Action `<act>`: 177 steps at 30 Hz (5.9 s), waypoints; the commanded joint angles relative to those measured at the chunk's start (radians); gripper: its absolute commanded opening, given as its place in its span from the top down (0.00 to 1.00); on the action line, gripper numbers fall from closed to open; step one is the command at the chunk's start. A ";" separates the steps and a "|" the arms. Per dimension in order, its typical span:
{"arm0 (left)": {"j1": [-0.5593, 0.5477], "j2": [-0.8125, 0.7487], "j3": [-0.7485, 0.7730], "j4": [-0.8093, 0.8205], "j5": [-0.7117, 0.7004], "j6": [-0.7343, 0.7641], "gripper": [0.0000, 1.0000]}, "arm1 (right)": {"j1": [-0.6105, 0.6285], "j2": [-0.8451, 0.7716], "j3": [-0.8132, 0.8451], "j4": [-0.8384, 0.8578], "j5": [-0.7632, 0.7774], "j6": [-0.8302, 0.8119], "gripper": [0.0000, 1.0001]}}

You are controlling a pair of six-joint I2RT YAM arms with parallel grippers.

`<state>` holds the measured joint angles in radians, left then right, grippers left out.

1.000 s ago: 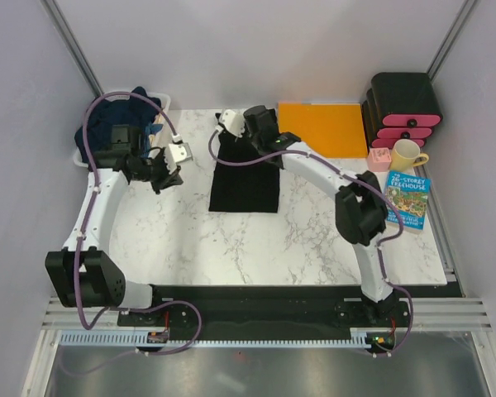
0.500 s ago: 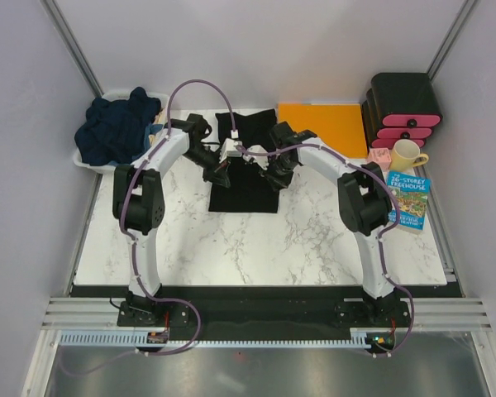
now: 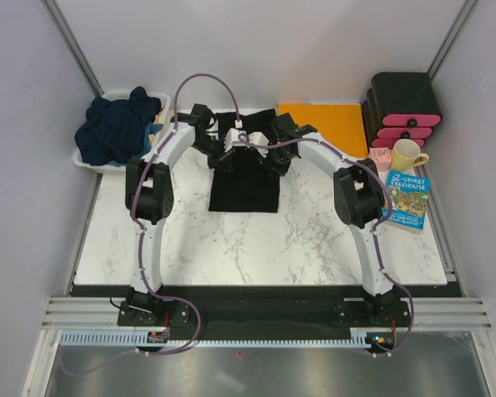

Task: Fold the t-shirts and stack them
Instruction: Fold the tshirt

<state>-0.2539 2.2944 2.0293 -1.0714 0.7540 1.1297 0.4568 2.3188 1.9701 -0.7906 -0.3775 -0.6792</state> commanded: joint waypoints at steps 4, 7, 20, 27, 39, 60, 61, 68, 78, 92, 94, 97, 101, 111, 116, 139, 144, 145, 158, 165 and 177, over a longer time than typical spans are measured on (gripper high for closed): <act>-0.038 0.053 -0.020 0.175 -0.177 -0.129 0.98 | 0.017 -0.013 -0.039 0.214 0.078 -0.005 1.00; -0.038 0.050 -0.047 0.250 -0.225 -0.159 0.98 | 0.014 -0.027 -0.077 0.270 0.115 -0.011 1.00; -0.042 0.063 -0.052 0.315 -0.268 -0.222 0.98 | -0.006 -0.059 -0.120 0.366 0.132 0.009 1.00; -0.045 0.059 -0.060 0.320 -0.283 -0.242 0.98 | -0.007 -0.088 -0.119 0.381 0.104 0.010 1.00; -0.048 0.040 -0.080 0.343 -0.318 -0.254 0.98 | 0.002 -0.272 -0.284 0.330 0.049 -0.152 0.46; 0.001 -0.058 -0.185 0.511 -0.366 -0.390 0.98 | 0.005 -0.349 -0.447 0.309 0.084 -0.189 0.34; 0.004 -0.064 -0.187 0.510 -0.349 -0.393 0.98 | 0.002 -0.342 -0.450 0.327 0.113 -0.172 0.34; 0.007 -0.187 -0.288 0.528 -0.275 -0.410 0.98 | -0.026 -0.338 -0.424 0.333 0.079 -0.111 0.34; 0.041 -0.253 -0.333 0.528 -0.294 -0.447 0.98 | 0.158 -0.414 -0.513 0.297 0.084 -0.171 0.32; 0.102 -0.325 -0.423 0.579 -0.311 -0.481 0.98 | 0.289 -0.340 -0.531 0.353 0.114 -0.161 0.28; 0.119 -0.351 -0.435 0.581 -0.312 -0.489 0.98 | 0.296 -0.323 -0.536 0.366 0.115 -0.164 0.28; 0.153 -0.389 -0.454 0.588 -0.309 -0.504 0.98 | 0.312 -0.300 -0.531 0.386 0.127 -0.171 0.27; 0.186 -0.435 -0.481 0.588 -0.303 -0.507 0.98 | 0.325 -0.260 -0.510 0.406 0.153 -0.168 0.27; 0.252 -0.533 -0.538 0.590 -0.271 -0.508 0.98 | 0.327 -0.187 -0.496 0.444 0.275 -0.161 0.31; 0.292 -0.592 -0.584 0.590 -0.251 -0.487 0.98 | 0.326 -0.159 -0.501 0.452 0.334 -0.164 0.36; 0.370 -0.771 -0.710 0.573 -0.225 -0.414 0.98 | 0.407 -0.344 -0.384 -0.138 0.091 -0.229 1.00; 0.375 -0.822 -0.745 0.558 -0.219 -0.397 0.98 | 0.486 -0.446 -0.382 -0.278 0.031 -0.211 1.00; 0.374 -0.838 -0.750 0.557 -0.216 -0.393 0.98 | 0.497 -0.482 -0.390 -0.288 0.029 -0.204 1.00; 0.377 -0.944 -0.813 0.534 -0.193 -0.398 0.98 | 0.597 -0.644 -0.402 -0.357 0.152 -0.241 1.00; 0.375 -0.944 -0.822 0.530 -0.185 -0.421 0.98 | 0.566 -0.601 -0.327 -0.237 0.278 -0.307 1.00; 0.375 -0.951 -0.850 0.528 -0.183 -0.423 0.98 | 0.482 -0.521 -0.208 -0.118 0.371 -0.384 1.00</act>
<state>0.1165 1.3716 1.1870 -0.5457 0.5343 0.7044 0.9680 1.7828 1.7103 -0.9836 -0.0475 -1.0172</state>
